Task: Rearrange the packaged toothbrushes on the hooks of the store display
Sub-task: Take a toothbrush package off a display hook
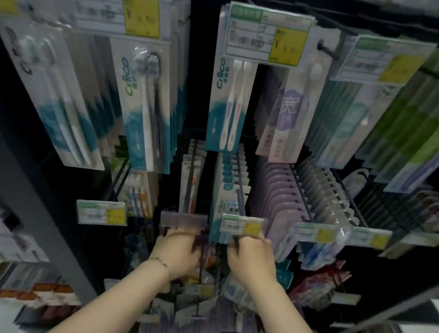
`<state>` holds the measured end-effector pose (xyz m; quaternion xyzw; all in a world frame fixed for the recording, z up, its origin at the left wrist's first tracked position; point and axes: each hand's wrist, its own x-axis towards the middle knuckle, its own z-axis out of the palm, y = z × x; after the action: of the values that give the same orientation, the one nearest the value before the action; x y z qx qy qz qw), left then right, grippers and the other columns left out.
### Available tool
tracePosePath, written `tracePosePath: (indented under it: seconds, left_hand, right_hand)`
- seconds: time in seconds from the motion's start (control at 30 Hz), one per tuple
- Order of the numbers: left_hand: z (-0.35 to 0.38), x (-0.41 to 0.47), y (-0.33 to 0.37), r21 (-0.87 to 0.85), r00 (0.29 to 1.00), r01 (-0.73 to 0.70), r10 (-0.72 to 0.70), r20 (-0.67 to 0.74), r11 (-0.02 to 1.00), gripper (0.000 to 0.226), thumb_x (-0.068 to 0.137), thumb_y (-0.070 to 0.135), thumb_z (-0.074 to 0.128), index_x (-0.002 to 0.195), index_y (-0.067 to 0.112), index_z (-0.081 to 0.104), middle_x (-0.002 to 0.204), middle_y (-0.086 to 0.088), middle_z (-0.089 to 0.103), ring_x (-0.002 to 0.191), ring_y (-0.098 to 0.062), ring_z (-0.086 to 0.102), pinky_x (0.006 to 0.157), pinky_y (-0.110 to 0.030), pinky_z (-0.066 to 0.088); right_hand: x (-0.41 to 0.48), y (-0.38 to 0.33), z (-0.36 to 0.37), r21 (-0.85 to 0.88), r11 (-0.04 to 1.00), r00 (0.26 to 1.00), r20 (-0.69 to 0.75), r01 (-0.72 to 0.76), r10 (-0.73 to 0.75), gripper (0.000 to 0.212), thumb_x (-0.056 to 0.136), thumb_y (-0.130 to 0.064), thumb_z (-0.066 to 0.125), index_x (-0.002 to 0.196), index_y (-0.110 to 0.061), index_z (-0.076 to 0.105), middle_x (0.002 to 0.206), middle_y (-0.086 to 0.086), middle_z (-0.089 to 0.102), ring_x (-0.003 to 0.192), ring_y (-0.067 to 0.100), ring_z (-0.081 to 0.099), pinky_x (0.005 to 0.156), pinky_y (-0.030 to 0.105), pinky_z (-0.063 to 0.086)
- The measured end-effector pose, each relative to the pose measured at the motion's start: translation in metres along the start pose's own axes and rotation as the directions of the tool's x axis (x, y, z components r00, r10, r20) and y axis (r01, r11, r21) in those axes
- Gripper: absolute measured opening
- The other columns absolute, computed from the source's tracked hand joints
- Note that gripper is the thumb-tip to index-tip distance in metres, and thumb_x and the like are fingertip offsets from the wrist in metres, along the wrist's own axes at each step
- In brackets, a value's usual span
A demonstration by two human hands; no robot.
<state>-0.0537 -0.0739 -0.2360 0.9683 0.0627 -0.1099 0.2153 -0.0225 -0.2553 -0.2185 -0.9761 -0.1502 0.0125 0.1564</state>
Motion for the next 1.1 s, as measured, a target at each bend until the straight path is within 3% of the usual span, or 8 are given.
tracePosePath:
  seconds: [0.17, 0.3, 0.43, 0.63, 0.8, 0.9, 0.97, 1.1]
  left_hand:
    - [-0.010, -0.022, 0.014, 0.222, 0.999, -0.049, 0.050, 0.001, 0.974, 0.033, 0.099, 0.038, 0.041, 0.129, 0.026, 0.051, 0.127, 0.000, 0.058, 0.116, -0.026, 0.055, 0.096, -0.043, 0.043]
    - [-0.022, -0.037, 0.026, 0.271, 0.994, -0.101, 0.107, -0.009, 0.957, 0.033, 0.099, 0.045, 0.041, 0.124, 0.027, 0.053, 0.118, 0.001, 0.061, 0.105, -0.024, 0.061, 0.083, -0.039, 0.046]
    - [-0.049, -0.048, 0.041, 0.324, 0.989, -0.090, 0.123, -0.084, 0.942, 0.040, 0.098, 0.051, 0.042, 0.127, 0.028, 0.054, 0.121, 0.002, 0.063, 0.106, -0.023, 0.063, 0.087, -0.039, 0.052]
    - [-0.097, -0.054, 0.061, 0.321, 0.985, -0.044, 0.094, -0.144, 0.946, 0.034, 0.098, 0.056, 0.042, 0.110, 0.029, 0.061, 0.102, 0.004, 0.066, 0.091, -0.021, 0.065, 0.075, -0.035, 0.052]
    - [-0.124, -0.054, 0.072, 0.275, 0.975, -0.020, 0.080, -0.208, 0.961, 0.037, 0.098, 0.055, 0.044, 0.114, 0.026, 0.061, 0.106, 0.003, 0.067, 0.089, -0.019, 0.064, 0.076, -0.035, 0.056]
    - [-0.132, -0.046, 0.072, 0.177, 0.970, -0.055, 0.094, -0.224, 0.983, 0.042, 0.096, 0.055, 0.047, 0.126, 0.026, 0.058, 0.122, 0.001, 0.064, 0.098, -0.017, 0.064, 0.084, -0.037, 0.057]
    - [-0.137, -0.033, 0.072, -0.015, 0.957, -0.136, 0.127, -0.261, 0.991, 0.055, 0.097, 0.048, 0.052, 0.146, 0.023, 0.041, 0.142, -0.002, 0.052, 0.123, -0.018, 0.054, 0.102, -0.035, 0.048]
    - [-0.161, -0.007, 0.085, -0.345, 0.937, -0.254, 0.141, -0.320, 0.904, 0.081, 0.101, 0.029, 0.051, 0.159, 0.027, -0.006, 0.166, 0.001, 0.007, 0.153, -0.018, 0.012, 0.120, -0.027, 0.011]
  right_hand:
    - [-0.017, 0.009, -0.016, -0.115, 0.983, 0.990, 0.005, 0.142, -0.143, 0.029, 0.098, -0.035, 0.044, 0.108, -0.016, 0.063, 0.105, 0.005, 0.065, 0.104, 0.028, 0.058, 0.081, 0.038, 0.042]
    - [-0.032, 0.019, -0.034, -0.128, 0.975, 0.982, -0.026, 0.182, -0.186, 0.032, 0.099, -0.040, 0.042, 0.118, -0.022, 0.059, 0.108, 0.000, 0.062, 0.101, 0.025, 0.060, 0.077, 0.035, 0.040]
    - [-0.039, 0.027, -0.060, -0.109, 0.973, 0.973, -0.088, 0.204, -0.214, 0.034, 0.099, -0.042, 0.044, 0.124, -0.025, 0.059, 0.108, -0.001, 0.064, 0.099, 0.024, 0.062, 0.072, 0.032, 0.039]
    - [-0.030, 0.019, -0.101, -0.120, 0.966, 0.957, -0.153, 0.231, -0.247, 0.027, 0.098, -0.041, 0.045, 0.111, -0.023, 0.062, 0.098, -0.001, 0.064, 0.089, 0.024, 0.063, 0.063, 0.033, 0.041]
    - [-0.009, 0.001, -0.126, -0.040, 0.968, 0.942, -0.226, 0.246, -0.249, 0.028, 0.098, -0.041, 0.047, 0.114, -0.025, 0.064, 0.103, -0.003, 0.066, 0.092, 0.021, 0.063, 0.069, 0.034, 0.051]
    - [0.006, -0.009, -0.133, 0.067, 0.967, 0.948, -0.227, 0.246, -0.225, 0.031, 0.099, -0.037, 0.046, 0.123, -0.025, 0.061, 0.112, -0.002, 0.064, 0.101, 0.020, 0.062, 0.076, 0.036, 0.053]
    - [0.020, -0.020, -0.136, 0.255, 0.933, 0.954, -0.223, 0.254, -0.199, 0.038, 0.101, -0.030, 0.046, 0.138, -0.024, 0.052, 0.133, 0.000, 0.058, 0.119, 0.019, 0.056, 0.096, 0.036, 0.049]
    - [0.056, -0.055, -0.150, 0.546, 0.786, 0.954, -0.231, 0.290, -0.192, 0.058, 0.105, -0.019, 0.040, 0.157, -0.019, 0.016, 0.162, -0.003, 0.020, 0.148, 0.011, 0.018, 0.117, 0.021, 0.011]
